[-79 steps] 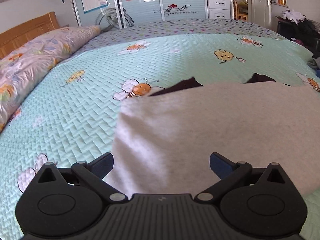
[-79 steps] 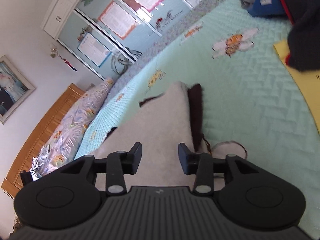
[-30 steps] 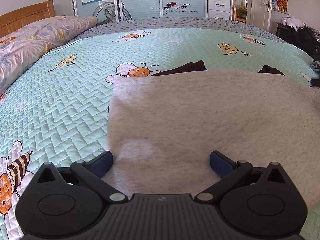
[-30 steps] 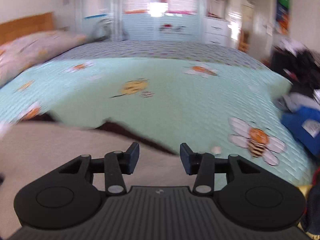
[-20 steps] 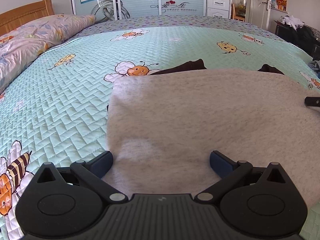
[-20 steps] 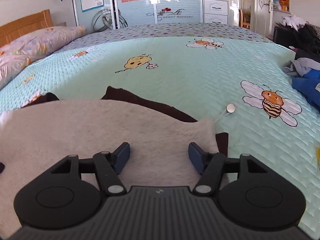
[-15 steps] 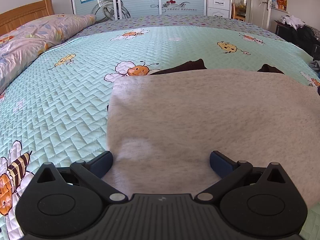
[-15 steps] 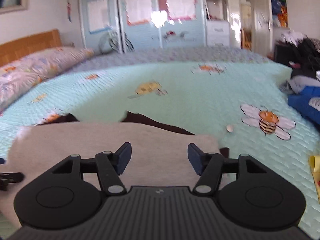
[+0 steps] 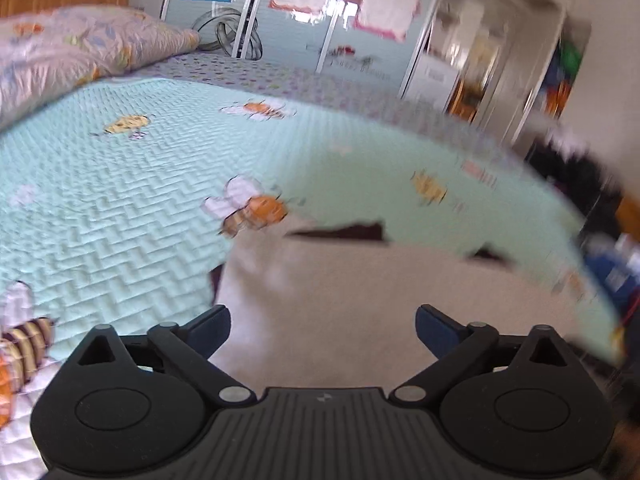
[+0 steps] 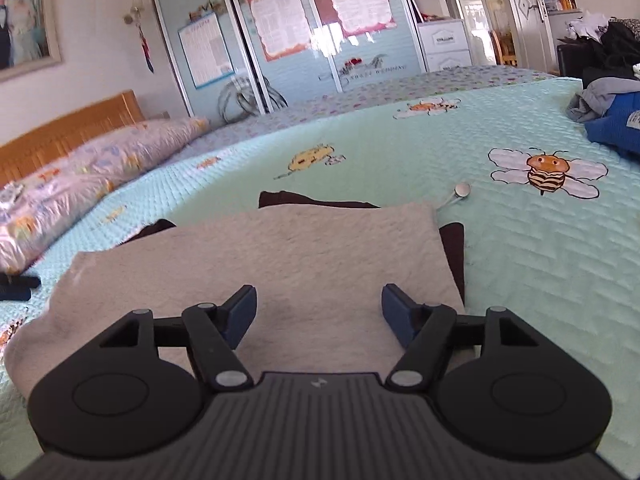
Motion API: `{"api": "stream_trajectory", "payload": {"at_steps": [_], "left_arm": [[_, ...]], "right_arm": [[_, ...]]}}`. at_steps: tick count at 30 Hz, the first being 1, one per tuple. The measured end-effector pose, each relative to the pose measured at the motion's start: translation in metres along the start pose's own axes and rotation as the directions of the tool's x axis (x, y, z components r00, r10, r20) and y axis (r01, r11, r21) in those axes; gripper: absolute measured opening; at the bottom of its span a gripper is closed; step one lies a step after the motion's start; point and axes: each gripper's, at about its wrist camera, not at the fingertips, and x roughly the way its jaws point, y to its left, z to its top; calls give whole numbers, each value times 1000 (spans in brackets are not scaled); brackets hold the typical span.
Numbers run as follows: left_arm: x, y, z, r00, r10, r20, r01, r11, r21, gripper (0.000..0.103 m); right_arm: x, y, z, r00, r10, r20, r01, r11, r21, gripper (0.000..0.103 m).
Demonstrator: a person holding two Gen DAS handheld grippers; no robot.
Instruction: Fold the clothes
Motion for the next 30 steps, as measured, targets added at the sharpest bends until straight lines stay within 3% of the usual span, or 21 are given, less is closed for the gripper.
{"api": "stream_trajectory", "payload": {"at_steps": [2,4,6,8,11,14,20,24,27,29,30], "left_arm": [[20,6,13,995,-94,-28,92,994,-51,102],[51,17,18,990,-126,-68,119,988,-94,102],[81,33,14,982,-106,-156,81,984,-161,100],[92,37,5,981,-96,-166,75,989,-130,102],[87,31,3,985,-59,-162,46,996,-81,98],[67,28,6,990,-13,-142,-6,992,-130,97],[-21,31,-21,999,29,25,-22,974,-227,102],[-58,54,-41,992,104,76,-77,952,-295,102],[-61,72,-43,993,103,50,-81,939,-335,102],[-60,80,-46,995,99,34,-80,928,-365,102],[-60,82,-48,995,94,29,-76,923,-378,102]], "right_arm": [[0,-2,-1,1000,13,8,-13,1000,8,72],[0,-5,-1,999,30,14,-30,999,23,72],[-1,-11,-1,998,55,21,-56,997,57,72],[-1,-16,-2,997,77,29,-79,993,89,72],[-1,-17,-2,996,83,32,-86,991,100,72],[-1,-17,-2,996,84,33,-87,991,103,72],[-21,-25,-2,991,109,73,-122,974,192,72],[-76,-43,-17,973,99,208,-173,910,377,87],[-105,-68,-24,979,54,196,-143,867,476,91],[-111,-90,-28,991,41,128,-109,801,589,92],[-110,-100,-30,991,75,108,-127,761,637,91]]}}
